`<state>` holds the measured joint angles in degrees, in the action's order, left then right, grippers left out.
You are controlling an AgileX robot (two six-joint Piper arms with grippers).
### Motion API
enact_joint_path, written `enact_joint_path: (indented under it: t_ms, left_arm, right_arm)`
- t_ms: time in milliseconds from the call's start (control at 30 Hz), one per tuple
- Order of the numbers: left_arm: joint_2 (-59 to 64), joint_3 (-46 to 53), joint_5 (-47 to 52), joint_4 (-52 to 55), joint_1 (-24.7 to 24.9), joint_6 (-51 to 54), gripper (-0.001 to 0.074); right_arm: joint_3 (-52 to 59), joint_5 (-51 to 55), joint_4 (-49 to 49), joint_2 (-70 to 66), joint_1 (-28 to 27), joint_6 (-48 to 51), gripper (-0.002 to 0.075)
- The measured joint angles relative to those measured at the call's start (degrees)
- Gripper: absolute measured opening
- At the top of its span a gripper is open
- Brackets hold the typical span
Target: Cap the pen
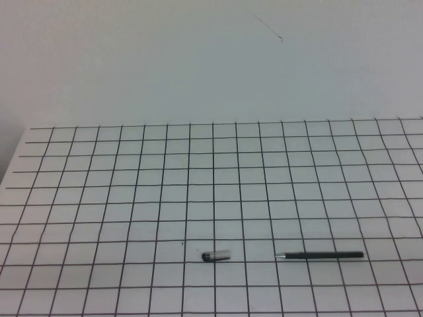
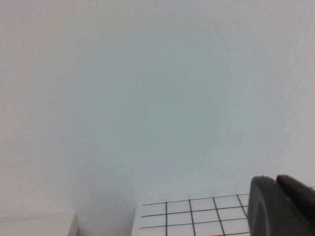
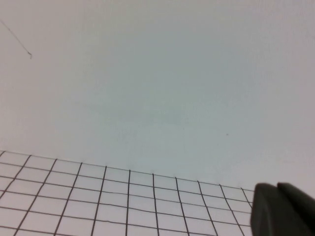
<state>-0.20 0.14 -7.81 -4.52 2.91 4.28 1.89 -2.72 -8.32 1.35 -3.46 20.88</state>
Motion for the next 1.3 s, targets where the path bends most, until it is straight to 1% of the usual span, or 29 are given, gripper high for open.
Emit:
enact_joint_path:
  t_ms: [167, 333, 467, 600, 700, 800, 867, 933, 1067, 1167, 1300]
  left_arm:
    - [0.0, 0.0, 0.0, 0.0, 0.0, 6.2, -0.0001]
    - [0.0, 0.0, 0.0, 0.0, 0.0, 6.5, -0.0001]
    - [0.0, 0.0, -1.6, 0.0, 0.0, 6.6, -0.0001]
    - [0.0, 0.0, -3.7, 0.0, 0.0, 6.6, -0.0001]
    - [0.0, 0.0, -5.3, -0.7, 0.0, 6.1, -0.0001]
    - [0.0, 0.0, -10.7, -3.2, 0.0, 3.3, -0.0001]
    - [0.0, -0.1, -12.7, -4.3, 0.0, 2.9, -0.0001]
    - [0.0, -1.3, -9.6, -4.6, 0.0, 2.9, -0.0001]
    - [0.0, -8.4, 0.6, -4.6, 0.0, 2.9, -0.0001]
    - [0.0, -13.5, 5.8, -4.5, 0.0, 2.9, -0.0001]
    - [0.0, -16.7, 9.2, -4.5, 0.0, 2.9, -0.0001]
  right_arm:
    - [0.0, -0.1, 0.4, 0.0, 0.0, 0.9, -0.0003]
    - [0.0, -0.1, 0.5, 0.0, 0.0, 0.8, -0.0003]
    - [0.0, -0.1, 1.0, 0.0, 0.0, 3.8, -0.0003]
    - [0.0, -0.5, -4.4, 0.0, 0.0, -1.1, -0.0003]
    - [0.0, -1.4, -7.9, 0.0, 0.0, -1.6, -0.0003]
    - [0.0, -4.1, -11.4, 0.0, 0.0, -1.6, -0.0003]
    - [0.0, -6.2, -12.2, 0.0, 0.0, -1.6, -0.0003]
    - [0.0, -7.7, -12.2, 0.0, 0.0, -1.6, -0.0003]
    - [0.0, -7.9, -12.2, 0.0, 0.0, -1.2, -0.0003]
    - [0.0, -9.4, -12.7, 0.0, 0.0, -0.9, -0.0003]
    - [-0.2, -9.6, -19.4, 0.0, 0.0, -2.4, -0.0003]
